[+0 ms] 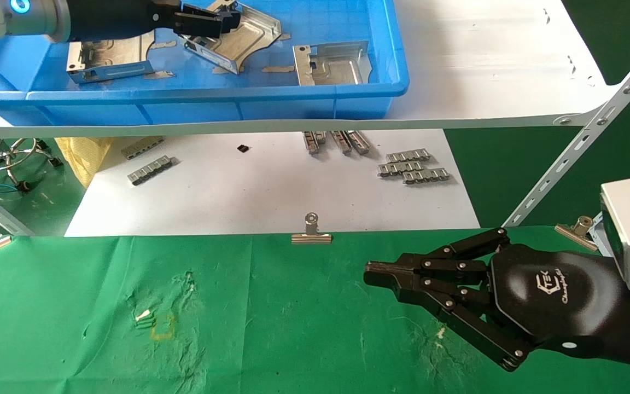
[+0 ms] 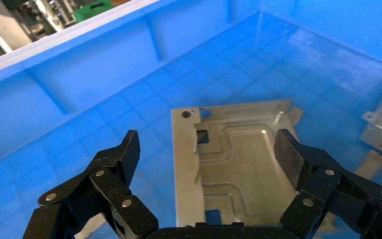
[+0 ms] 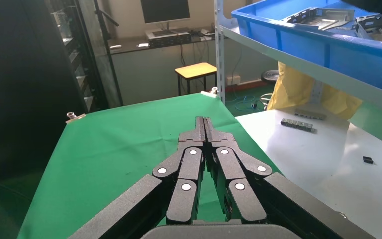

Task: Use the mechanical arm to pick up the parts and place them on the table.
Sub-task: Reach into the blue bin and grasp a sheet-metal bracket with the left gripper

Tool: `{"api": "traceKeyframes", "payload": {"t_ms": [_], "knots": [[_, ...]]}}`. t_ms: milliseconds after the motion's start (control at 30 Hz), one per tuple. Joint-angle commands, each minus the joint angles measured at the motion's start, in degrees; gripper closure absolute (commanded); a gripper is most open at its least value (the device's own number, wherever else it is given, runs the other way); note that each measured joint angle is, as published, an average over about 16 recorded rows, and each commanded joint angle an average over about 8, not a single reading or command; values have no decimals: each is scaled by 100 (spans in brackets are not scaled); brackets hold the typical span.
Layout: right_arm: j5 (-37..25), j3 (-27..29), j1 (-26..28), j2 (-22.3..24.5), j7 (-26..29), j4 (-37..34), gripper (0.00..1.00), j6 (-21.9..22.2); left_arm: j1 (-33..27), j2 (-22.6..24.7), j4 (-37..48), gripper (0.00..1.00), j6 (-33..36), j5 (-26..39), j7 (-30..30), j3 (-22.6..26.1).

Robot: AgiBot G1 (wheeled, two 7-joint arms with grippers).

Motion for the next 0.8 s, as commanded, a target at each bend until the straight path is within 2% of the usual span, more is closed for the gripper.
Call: {"api": "traceKeyframes", "payload": {"t_ms": [33,100,133,167,800], "knots": [[0,0,0,0,0,0,36,0,-89,113,190,100,-124,58,16,35],[0,0,0,0,0,0,13,0,-144,176,303,100,-187,112,8,71],[0,0,0,0,0,0,4,0,-165,206,354,100,-217,138,1,88],[0,0,0,0,0,0,0,0,-184,234,401,100,-247,163,-7,105],[0,0,0,0,0,0,0,0,-260,411,702,100,-502,333,-136,222]]}}
